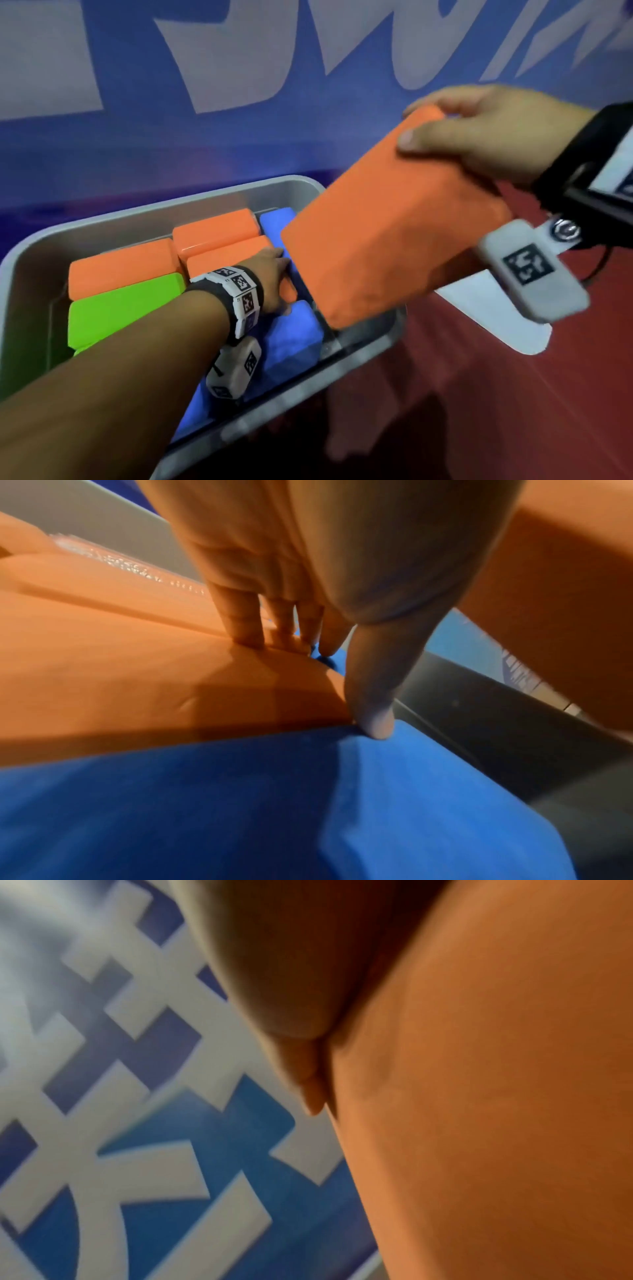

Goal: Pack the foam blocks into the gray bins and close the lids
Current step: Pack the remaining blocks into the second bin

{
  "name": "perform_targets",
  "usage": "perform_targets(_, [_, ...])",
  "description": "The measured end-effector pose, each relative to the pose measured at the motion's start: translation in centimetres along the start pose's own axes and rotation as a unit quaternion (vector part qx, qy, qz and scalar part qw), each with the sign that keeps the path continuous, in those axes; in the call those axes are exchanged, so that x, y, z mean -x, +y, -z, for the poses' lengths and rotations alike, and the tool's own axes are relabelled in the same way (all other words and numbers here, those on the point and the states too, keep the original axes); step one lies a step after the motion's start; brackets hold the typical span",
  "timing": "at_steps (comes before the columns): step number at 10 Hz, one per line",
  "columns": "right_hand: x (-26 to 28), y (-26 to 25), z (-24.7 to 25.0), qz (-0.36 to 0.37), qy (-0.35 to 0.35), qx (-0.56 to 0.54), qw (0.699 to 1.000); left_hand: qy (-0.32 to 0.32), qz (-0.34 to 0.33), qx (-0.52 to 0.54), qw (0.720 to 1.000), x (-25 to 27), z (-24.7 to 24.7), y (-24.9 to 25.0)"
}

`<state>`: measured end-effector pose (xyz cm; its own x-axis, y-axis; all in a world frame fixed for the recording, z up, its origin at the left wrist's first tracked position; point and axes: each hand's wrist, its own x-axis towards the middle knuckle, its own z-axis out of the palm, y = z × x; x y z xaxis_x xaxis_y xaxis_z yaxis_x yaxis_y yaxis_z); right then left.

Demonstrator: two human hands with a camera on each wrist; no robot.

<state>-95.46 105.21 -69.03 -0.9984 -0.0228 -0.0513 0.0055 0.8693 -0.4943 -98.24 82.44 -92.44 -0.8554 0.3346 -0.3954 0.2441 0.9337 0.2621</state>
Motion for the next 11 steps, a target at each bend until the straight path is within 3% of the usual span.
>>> perform_targets(1, [-0.5,-0.8,-2.9,0.005,-0.049,0.113,0.992,0.000,-0.006,-0.008,1.000,0.2,-0.7,-0.7])
perform_targets(4, [-2.6,-2.1,-10.5,-0.003,-0.152,0.274,0.950,-0.010,-0.008,-0.038,0.999,-0.4,-1.2,-0.4])
perform_targets(5, [-2.7,0.0,-16.0,-0.066,-0.185,0.294,0.935,-0.004,-0.008,-0.037,0.999,-0.3,-1.2,-0.2])
perform_targets(6, [-2.4,0.9,-18.5,-0.100,-0.240,0.255,0.931,0.005,-0.007,-0.043,0.999,-0.5,-1.7,-0.2])
perform_targets(7, [-4.6,1.3,-17.0,-0.115,-0.306,0.213,0.921,0.009,-0.009,-0.038,0.999,-0.7,-1.8,-0.2])
perform_targets(8, [-4.8,1.2,-15.8,-0.092,-0.327,0.248,0.907,0.008,-0.015,-0.035,0.999,-0.6,-1.7,0.1])
perform_targets(9, [-3.3,1.3,-18.3,-0.020,-0.379,0.273,0.884,-0.006,-0.026,-0.037,0.999,-0.3,-1.4,0.4])
perform_targets(10, [-3.7,1.7,-21.6,0.032,-0.359,0.256,0.897,0.015,-0.033,-0.001,0.999,0.1,-0.8,0.7])
perform_targets(11, [-4.0,2.4,-21.4,0.018,-0.377,0.192,0.906,0.031,-0.046,0.058,0.997,0.5,-1.0,1.3])
